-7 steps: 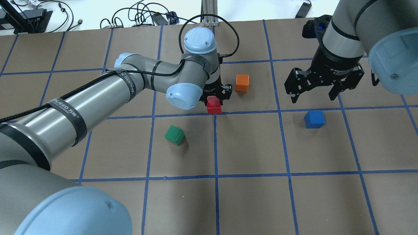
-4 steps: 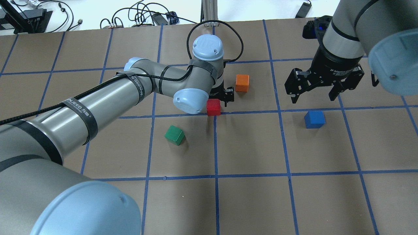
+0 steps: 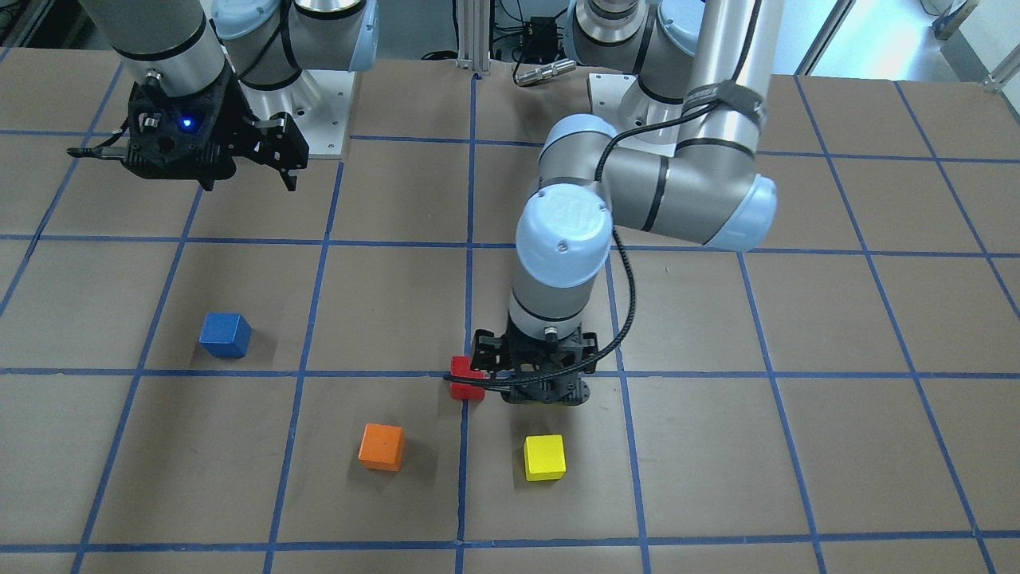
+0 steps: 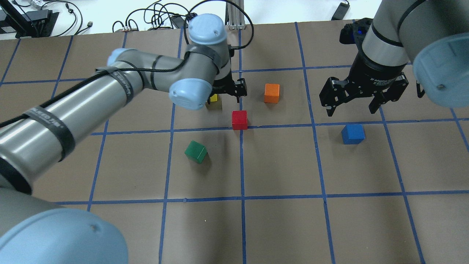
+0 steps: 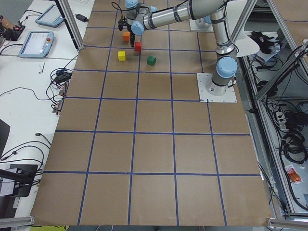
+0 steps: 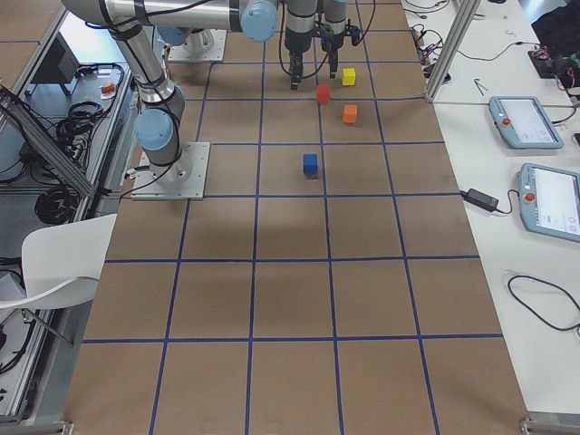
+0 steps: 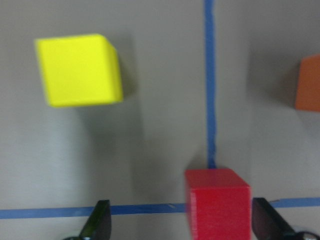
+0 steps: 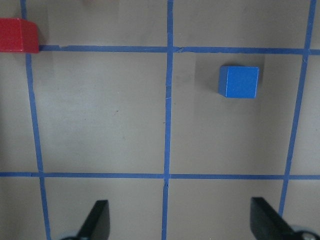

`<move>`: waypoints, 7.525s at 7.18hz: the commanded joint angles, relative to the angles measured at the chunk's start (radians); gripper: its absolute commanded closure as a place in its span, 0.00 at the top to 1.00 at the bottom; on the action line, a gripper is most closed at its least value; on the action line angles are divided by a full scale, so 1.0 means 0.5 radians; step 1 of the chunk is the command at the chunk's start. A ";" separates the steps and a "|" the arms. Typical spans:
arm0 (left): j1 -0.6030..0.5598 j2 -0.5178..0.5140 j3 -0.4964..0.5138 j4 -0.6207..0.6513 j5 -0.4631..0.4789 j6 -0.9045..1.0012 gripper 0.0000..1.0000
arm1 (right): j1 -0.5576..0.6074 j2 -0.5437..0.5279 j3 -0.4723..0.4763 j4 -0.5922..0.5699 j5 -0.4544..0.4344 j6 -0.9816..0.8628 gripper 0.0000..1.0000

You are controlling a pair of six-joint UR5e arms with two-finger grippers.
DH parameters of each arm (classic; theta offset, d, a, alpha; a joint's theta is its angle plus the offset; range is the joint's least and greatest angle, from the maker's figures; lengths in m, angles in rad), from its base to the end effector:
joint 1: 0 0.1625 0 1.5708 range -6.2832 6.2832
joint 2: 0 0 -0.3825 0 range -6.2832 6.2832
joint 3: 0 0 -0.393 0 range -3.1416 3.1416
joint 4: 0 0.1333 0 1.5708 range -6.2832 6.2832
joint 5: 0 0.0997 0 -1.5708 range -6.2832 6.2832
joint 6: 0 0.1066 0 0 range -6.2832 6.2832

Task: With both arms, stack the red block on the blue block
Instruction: 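Raise the left gripper away from the red cube toward its start, then move the right gripper over the red cube at the table center, then lower the right gripper and close it on the red cube, then lift the red cube and carry it toward the blue cube, then lower the red cube onto the top of the blue cube, then open the right gripper to release the red cube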

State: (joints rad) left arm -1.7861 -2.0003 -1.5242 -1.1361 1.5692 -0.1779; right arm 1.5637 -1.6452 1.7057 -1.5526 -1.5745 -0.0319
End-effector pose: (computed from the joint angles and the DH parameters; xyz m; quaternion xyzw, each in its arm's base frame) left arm -0.2648 -0.5859 0.2621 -0.0187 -0.9995 0.0252 0.0058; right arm 0.1297 -0.4558 0.4061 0.0125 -0.9991 -0.0394 0.0011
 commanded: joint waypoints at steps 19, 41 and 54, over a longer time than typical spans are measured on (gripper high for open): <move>0.473 0.782 0.110 -1.007 0.015 0.614 1.00 | 0.723 1.247 -0.291 -1.156 0.179 0.800 1.00; 0.473 0.791 0.097 -0.974 0.012 0.589 1.00 | -0.273 0.551 -0.142 -0.137 -0.082 -0.166 0.00; 0.473 0.791 0.097 -0.974 0.015 0.589 1.00 | -0.477 0.554 0.485 -0.941 -0.020 -0.449 0.00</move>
State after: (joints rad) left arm -1.5493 -1.6058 -1.4759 -1.6230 1.5759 0.1166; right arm 1.3253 -1.3695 1.9475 -2.0233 -1.5849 -0.2555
